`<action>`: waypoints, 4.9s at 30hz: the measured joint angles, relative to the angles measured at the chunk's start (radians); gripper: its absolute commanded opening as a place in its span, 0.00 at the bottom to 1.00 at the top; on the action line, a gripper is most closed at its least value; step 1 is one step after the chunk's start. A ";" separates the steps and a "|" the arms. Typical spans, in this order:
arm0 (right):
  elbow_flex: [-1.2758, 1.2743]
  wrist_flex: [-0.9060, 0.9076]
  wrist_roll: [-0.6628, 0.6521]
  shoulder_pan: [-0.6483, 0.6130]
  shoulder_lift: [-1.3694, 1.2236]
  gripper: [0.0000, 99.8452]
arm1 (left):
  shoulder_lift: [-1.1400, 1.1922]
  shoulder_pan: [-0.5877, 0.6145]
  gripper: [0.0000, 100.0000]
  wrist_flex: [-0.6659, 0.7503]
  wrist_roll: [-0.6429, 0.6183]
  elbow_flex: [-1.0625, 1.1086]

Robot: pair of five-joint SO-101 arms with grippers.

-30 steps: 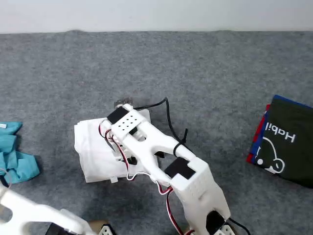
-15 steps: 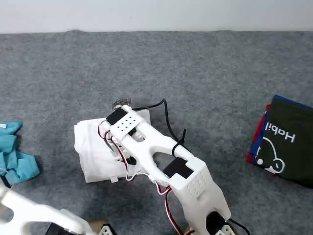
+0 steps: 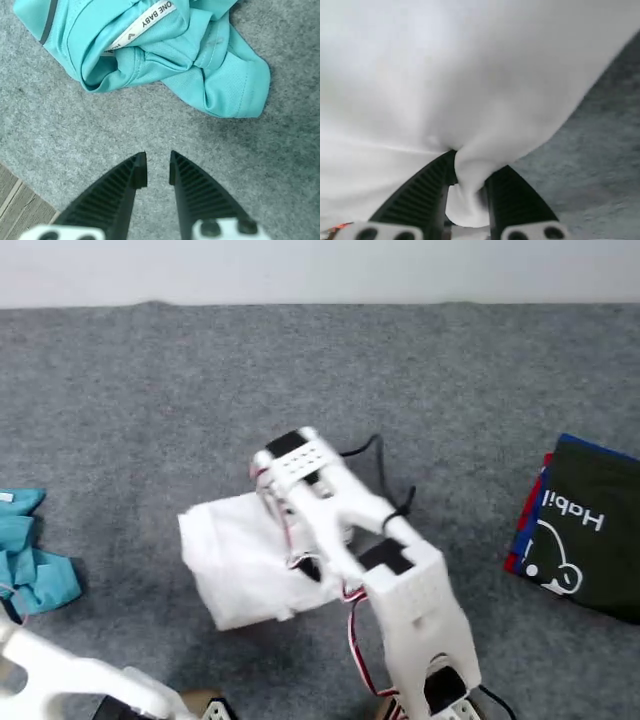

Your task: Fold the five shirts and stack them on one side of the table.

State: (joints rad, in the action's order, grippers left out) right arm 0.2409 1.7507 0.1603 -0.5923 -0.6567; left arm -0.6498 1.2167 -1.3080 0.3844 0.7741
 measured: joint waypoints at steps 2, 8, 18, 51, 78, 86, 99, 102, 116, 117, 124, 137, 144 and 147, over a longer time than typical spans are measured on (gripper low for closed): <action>-0.017 0.000 -0.077 0.066 0.032 0.01 | 0.000 0.000 0.08 0.000 0.000 0.000; -0.018 -0.003 -0.562 0.305 0.144 0.01 | 0.000 0.000 0.08 0.000 0.000 0.000; 0.081 -0.190 -1.274 0.470 0.173 0.01 | 0.000 -0.017 0.08 0.000 0.000 0.000; 0.199 0.003 -0.519 0.347 0.344 0.01 | 0.000 -0.117 0.01 -0.114 0.002 -0.041; -0.618 -0.295 -0.249 0.249 0.489 0.01 | 0.000 -0.117 0.01 -0.114 0.002 -0.041; -0.707 -0.351 -0.247 0.178 0.497 0.01 | 0.000 -0.117 0.01 -0.114 0.002 -0.041; -0.338 -0.124 -0.244 0.178 0.497 0.01 | 0.000 -0.117 0.01 -0.114 0.002 -0.041; -0.279 -0.107 -0.244 0.178 0.497 0.02 | 0.000 -0.117 0.01 -0.114 0.002 -0.041; -0.245 -0.298 0.187 0.221 0.497 0.30 | 0.000 -0.117 0.01 -0.089 -0.005 -0.009; -0.245 -0.316 0.258 0.221 0.497 0.32 | 0.000 -0.117 0.01 -0.089 -0.005 -0.006; -0.245 -0.416 0.473 0.230 0.381 0.39 | 0.000 -0.117 0.01 -0.060 -0.005 0.005; -0.192 -0.411 0.528 0.279 0.330 0.39 | 0.000 -0.117 0.01 -0.026 -0.005 0.021; -0.192 -0.465 0.529 0.284 0.204 0.39 | 0.000 -0.117 0.01 -0.021 -0.005 0.021; -0.183 -0.494 0.529 0.284 0.147 0.38 | 0.000 -0.117 0.01 -0.021 -0.005 0.021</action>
State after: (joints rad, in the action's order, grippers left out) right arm 0.0583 1.2566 0.6897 -0.3084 -0.5094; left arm -0.6498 1.1001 -1.3295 0.3798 0.7956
